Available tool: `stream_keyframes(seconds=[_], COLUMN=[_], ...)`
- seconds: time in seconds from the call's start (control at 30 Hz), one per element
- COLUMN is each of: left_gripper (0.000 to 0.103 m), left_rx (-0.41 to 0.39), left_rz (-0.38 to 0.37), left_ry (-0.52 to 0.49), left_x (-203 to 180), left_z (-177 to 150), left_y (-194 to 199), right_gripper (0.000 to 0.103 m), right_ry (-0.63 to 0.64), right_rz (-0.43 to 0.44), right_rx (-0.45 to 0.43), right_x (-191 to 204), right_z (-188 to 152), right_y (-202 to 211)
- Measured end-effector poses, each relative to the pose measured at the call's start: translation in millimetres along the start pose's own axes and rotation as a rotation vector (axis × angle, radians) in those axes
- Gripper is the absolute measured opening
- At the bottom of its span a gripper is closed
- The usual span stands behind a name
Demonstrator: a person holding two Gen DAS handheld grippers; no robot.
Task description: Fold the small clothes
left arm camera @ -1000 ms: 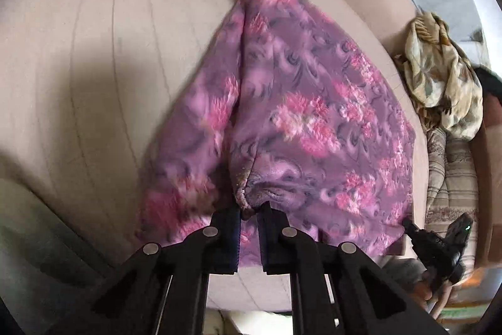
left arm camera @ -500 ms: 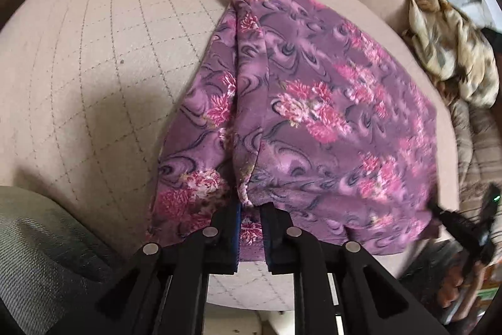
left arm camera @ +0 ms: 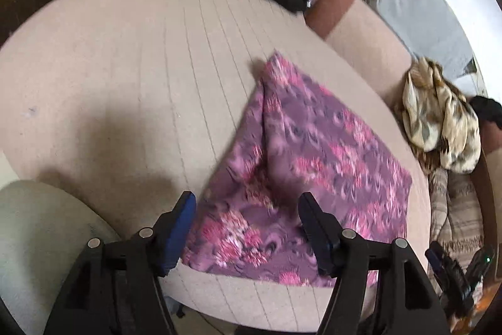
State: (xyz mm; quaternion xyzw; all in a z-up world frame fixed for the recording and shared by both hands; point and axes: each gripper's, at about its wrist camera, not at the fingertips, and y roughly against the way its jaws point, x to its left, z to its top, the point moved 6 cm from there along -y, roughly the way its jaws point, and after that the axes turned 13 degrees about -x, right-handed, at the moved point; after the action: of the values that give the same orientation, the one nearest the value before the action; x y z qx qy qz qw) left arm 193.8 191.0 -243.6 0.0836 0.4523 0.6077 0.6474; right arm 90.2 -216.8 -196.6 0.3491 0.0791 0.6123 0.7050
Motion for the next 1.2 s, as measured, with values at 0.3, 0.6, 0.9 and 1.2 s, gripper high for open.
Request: stream_keyframes(seconds=[0.3, 0.6, 0.9, 1.2], left_gripper=[0.073, 0.015, 0.016, 0.073], left_rx=[0.195, 0.277, 0.259, 0.151], left_rz=[-0.139, -0.094, -0.038, -0.111], left_ry=[0.036, 0.004, -0.061, -0.014], left_x=[-27.9, -37.2, -29.4, -20.3], left_z=[-28.0, -46.9, -52.4, -19.8], left_y=[-29.1, -55.9, -55.3, -5.1], right_gripper=[0.062, 0.023, 0.006, 0.069], right_ry=[-0.033, -0.179, -0.105, -0.157], right_rz=[-0.028, -0.106, -0.21, -0.123], right_rx=[0.127, 0.283, 0.264, 0.043], right_x=[-2.1, -46.3, -49.8, -41.1], right_z=[-22.3, -43.2, -44.4, -3.9], right_y=[-20.2, -46.7, -39.9, 10.3])
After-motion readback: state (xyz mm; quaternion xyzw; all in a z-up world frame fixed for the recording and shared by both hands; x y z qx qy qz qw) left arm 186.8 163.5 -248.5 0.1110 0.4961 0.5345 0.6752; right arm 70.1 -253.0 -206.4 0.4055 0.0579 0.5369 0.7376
